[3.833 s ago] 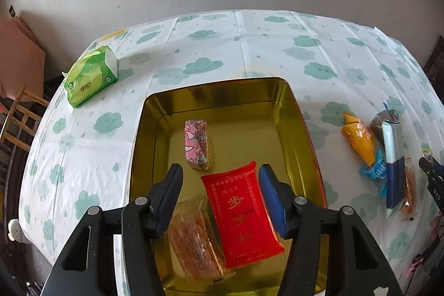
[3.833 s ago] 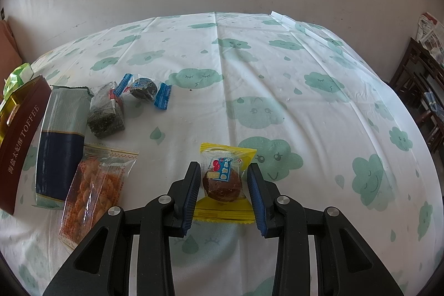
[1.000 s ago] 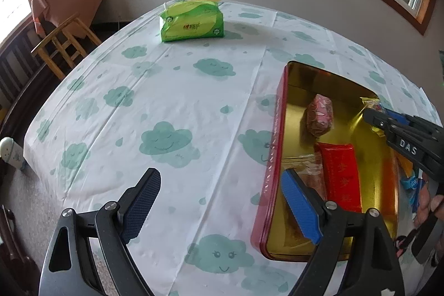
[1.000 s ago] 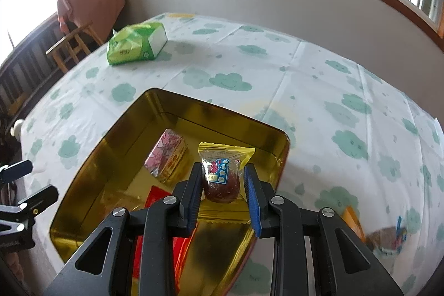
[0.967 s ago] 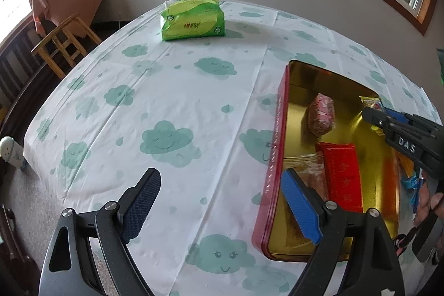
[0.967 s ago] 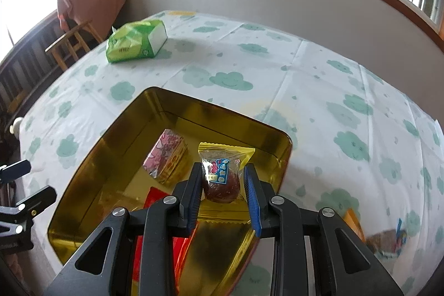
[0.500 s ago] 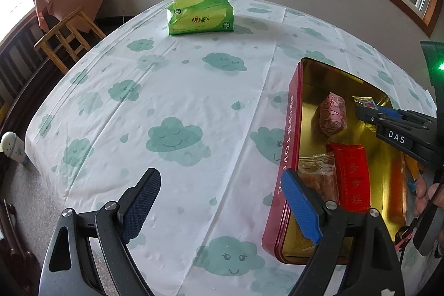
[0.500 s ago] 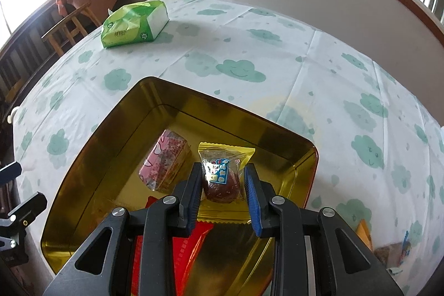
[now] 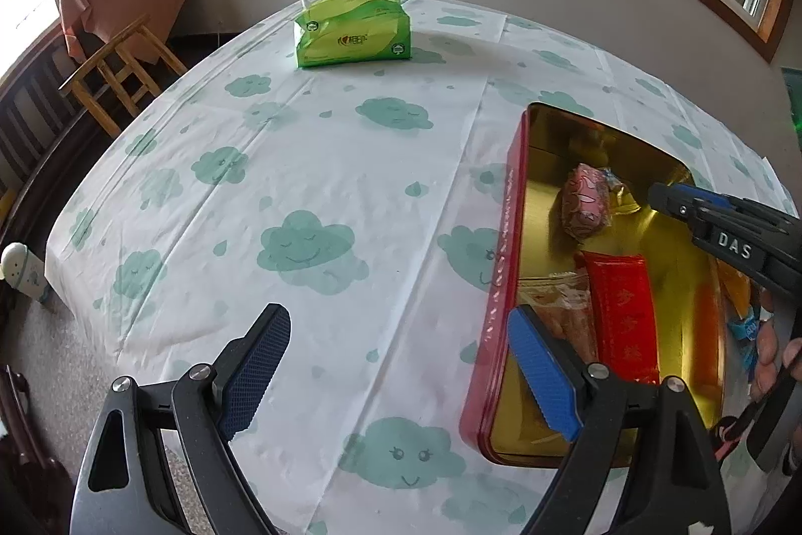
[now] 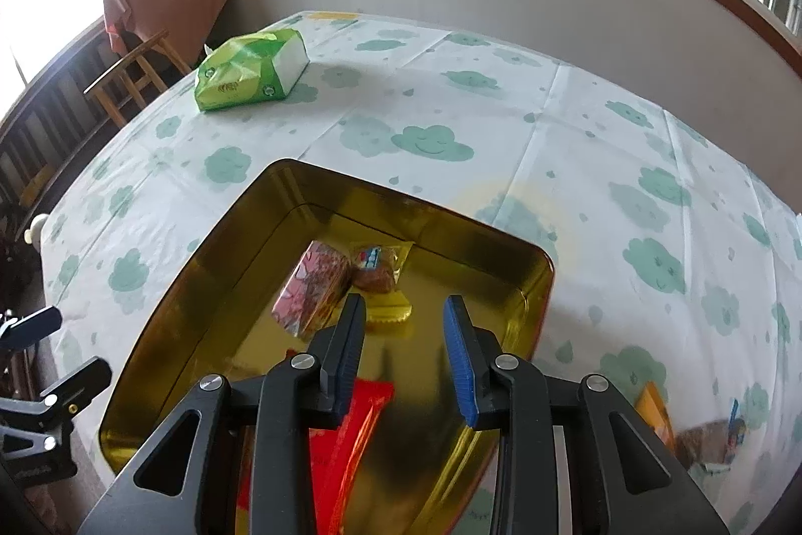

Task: Organize snacks
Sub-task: 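Carry the yellow cake over the gold tray and open the right gripper, then move the right tool to the clear bag of orange twist snacks and grasp it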

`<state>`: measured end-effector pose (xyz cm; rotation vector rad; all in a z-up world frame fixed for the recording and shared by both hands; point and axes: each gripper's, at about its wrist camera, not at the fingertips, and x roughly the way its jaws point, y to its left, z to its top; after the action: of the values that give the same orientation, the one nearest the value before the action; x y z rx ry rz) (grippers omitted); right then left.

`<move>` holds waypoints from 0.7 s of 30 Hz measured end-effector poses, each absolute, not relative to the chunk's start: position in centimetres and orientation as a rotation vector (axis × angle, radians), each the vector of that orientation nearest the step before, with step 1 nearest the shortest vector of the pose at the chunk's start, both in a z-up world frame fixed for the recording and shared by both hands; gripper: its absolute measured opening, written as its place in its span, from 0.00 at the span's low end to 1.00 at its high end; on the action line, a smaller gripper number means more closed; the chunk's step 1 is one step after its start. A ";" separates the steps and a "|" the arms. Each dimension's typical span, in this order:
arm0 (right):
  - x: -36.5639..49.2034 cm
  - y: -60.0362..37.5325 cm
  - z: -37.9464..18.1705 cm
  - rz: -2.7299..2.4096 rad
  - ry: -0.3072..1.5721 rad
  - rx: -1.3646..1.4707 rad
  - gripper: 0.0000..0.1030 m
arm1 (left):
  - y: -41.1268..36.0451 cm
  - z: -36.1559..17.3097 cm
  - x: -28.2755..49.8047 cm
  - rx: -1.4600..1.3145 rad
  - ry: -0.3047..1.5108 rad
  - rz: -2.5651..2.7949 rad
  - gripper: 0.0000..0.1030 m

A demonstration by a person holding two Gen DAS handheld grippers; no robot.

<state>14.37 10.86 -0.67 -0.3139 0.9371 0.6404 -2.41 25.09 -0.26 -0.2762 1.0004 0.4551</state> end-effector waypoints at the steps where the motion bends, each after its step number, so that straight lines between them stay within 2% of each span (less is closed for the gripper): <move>1: 14.1 10.5 -0.5 0.643 0.936 -0.306 0.33 | 24.9 -0.2 -2.4 -0.274 1.000 0.452 0.84; 11: 11.0 4.4 2.1 0.612 0.886 -0.221 0.33 | 22.1 0.9 -2.3 -0.244 0.982 0.404 0.84; 21: 9.3 -8.1 1.7 0.396 0.901 -0.163 0.34 | 18.4 1.5 -1.9 -0.201 0.980 0.333 0.84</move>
<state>9.34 -8.13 1.74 -0.1634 0.9013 0.3959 -1.93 18.35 1.48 -0.2008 0.9801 0.3331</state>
